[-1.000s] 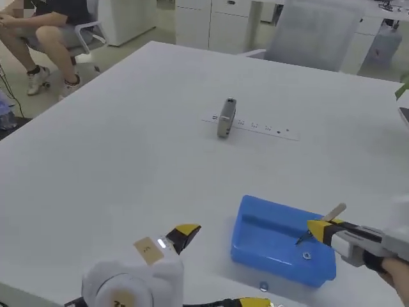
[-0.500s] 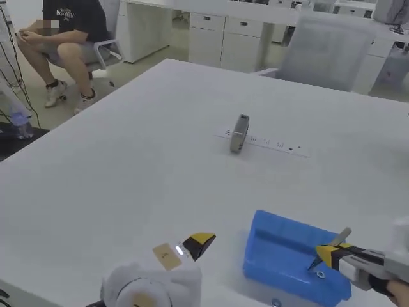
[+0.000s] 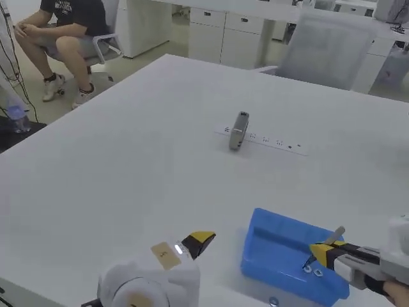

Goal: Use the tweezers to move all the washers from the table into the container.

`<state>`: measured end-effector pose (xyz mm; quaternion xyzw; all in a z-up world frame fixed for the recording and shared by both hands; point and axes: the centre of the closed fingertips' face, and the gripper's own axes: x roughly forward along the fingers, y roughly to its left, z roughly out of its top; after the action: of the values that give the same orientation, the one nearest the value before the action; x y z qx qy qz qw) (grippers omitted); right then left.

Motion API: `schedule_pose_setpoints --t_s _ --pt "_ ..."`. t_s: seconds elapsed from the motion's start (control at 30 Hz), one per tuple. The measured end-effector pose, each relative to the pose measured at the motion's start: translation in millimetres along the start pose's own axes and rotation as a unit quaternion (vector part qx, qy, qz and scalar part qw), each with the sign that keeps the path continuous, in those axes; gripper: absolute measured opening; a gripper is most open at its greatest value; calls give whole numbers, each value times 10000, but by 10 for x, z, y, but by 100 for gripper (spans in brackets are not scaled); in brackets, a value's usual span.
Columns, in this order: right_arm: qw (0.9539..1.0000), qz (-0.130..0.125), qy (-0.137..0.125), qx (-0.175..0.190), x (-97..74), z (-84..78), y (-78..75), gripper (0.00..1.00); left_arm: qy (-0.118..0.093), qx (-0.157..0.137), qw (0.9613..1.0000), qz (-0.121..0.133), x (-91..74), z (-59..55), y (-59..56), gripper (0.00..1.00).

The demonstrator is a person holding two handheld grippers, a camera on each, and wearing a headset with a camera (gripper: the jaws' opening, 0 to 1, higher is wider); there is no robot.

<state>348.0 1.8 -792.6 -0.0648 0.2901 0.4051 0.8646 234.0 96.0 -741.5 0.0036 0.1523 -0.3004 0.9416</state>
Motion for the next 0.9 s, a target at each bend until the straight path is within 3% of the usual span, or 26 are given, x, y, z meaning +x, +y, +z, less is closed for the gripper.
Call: schedule_pose_setpoints --t_s 0.27,0.43,0.73,0.9 --pt "9989 212 -412 14 -242 263 259 3 58 19 10000 -68 13 -18 -28 83" --pt "9978 426 -511 31 -358 291 411 3 65 19 9999 -121 15 -18 -51 83" --pt "9970 667 -242 304 -389 -14 590 3 89 24 9999 -137 12 -30 -59 82" --pt "9966 732 29 376 -344 -278 654 3 123 40 9998 -155 13 -42 -65 82"
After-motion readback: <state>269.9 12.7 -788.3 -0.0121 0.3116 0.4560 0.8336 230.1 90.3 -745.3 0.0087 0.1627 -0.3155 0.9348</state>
